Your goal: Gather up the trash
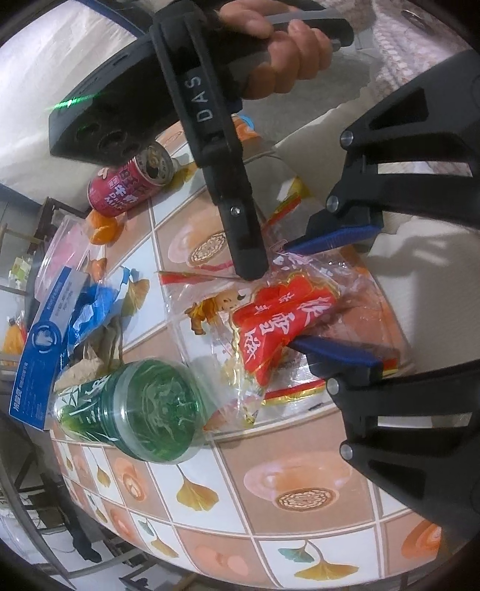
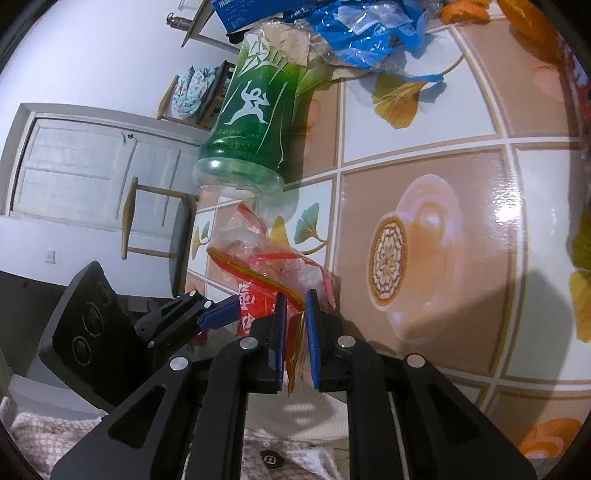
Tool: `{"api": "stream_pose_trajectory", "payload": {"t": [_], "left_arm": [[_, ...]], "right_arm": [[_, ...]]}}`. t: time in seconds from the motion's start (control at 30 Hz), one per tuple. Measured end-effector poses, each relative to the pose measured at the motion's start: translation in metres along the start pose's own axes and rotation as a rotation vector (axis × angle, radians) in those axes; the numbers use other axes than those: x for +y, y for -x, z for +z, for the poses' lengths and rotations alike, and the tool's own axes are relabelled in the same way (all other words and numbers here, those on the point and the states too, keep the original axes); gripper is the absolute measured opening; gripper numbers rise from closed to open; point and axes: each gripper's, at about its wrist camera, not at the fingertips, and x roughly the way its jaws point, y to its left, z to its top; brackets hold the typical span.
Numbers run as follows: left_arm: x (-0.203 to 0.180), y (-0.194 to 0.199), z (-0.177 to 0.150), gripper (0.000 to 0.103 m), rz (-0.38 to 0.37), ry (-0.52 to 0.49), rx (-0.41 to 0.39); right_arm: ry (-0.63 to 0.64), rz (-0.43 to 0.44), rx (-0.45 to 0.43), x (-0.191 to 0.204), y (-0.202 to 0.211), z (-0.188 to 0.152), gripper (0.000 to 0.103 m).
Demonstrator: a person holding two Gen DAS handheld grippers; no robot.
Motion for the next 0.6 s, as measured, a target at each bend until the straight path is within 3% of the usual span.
{"api": "stream_pose_trajectory", "payload": {"t": [0.3, 0.6], "left_arm": [[0.009, 0.001, 0.001, 0.034, -0.032, 0.071, -0.007], [0.013, 0.001, 0.001, 0.029, -0.034, 0.108, -0.018]], "right_arm": [[0.030, -0.053, -0.043, 0.009, 0.006, -0.007, 0.017], [0.085, -0.127, -0.097, 0.017, 0.025, -0.018, 0.030]]}}
